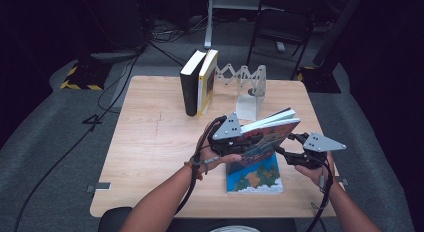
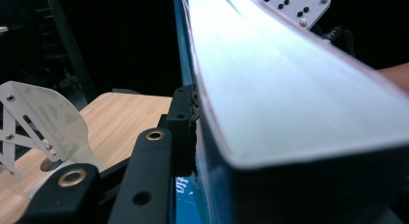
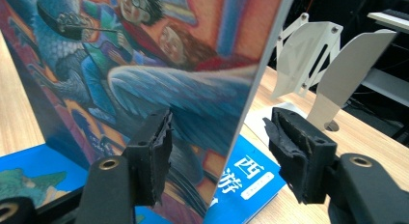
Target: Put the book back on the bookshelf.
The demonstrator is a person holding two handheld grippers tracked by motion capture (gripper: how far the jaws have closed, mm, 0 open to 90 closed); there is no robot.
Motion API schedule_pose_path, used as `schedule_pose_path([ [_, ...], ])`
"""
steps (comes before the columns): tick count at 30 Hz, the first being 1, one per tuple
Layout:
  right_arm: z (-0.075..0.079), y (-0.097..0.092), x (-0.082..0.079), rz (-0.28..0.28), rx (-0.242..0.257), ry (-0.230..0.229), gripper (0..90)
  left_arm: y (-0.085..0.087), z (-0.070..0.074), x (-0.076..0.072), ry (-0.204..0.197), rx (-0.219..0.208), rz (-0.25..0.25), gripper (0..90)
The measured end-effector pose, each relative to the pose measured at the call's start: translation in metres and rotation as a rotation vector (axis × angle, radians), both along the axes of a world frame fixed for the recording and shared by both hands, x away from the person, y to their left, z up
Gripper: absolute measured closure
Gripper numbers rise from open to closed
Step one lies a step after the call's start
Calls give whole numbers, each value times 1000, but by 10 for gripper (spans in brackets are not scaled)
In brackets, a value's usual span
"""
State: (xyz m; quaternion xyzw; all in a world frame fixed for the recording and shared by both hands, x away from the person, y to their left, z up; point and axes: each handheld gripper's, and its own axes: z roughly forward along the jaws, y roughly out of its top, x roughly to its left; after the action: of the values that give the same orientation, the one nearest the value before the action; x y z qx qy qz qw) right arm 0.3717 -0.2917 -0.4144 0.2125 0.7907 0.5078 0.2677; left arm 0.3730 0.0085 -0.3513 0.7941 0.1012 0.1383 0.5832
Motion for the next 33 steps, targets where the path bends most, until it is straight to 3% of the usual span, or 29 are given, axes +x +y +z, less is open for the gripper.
schedule_pose_path([
  [6, 6, 4, 0, 10, -3, 5, 427, 1, 0, 2, 10, 3, 4, 703],
  [10, 11, 12, -1, -3, -11, -13, 432, 0, -9, 4, 16, 41, 16, 683],
  [14, 10, 10, 0, -5, 15, -2, 459, 4, -14, 6, 31, 13, 20, 709],
  [21, 9, 3, -5, -17, 5, 6, 410, 5, -14, 9, 38, -3, 14, 727],
  [24, 5, -12, -3, -56, -38, 48, 384, 6, -14, 11, 34, -4, 31, 731],
  [26, 0, -24, -1, -81, -41, 89, 375, 6, -13, 14, 32, -3, 46, 733],
  [28, -7, -37, 3, -133, -61, 114, 365, 7, -11, 18, 40, -9, 61, 733],
  [32, -25, -61, 13, -208, -59, 186, 350, 7, -8, 23, 21, 4, 98, 734],
  [33, -25, -61, 13, -208, -59, 186, 350, 8, -7, 25, 19, 3, 113, 734],
])
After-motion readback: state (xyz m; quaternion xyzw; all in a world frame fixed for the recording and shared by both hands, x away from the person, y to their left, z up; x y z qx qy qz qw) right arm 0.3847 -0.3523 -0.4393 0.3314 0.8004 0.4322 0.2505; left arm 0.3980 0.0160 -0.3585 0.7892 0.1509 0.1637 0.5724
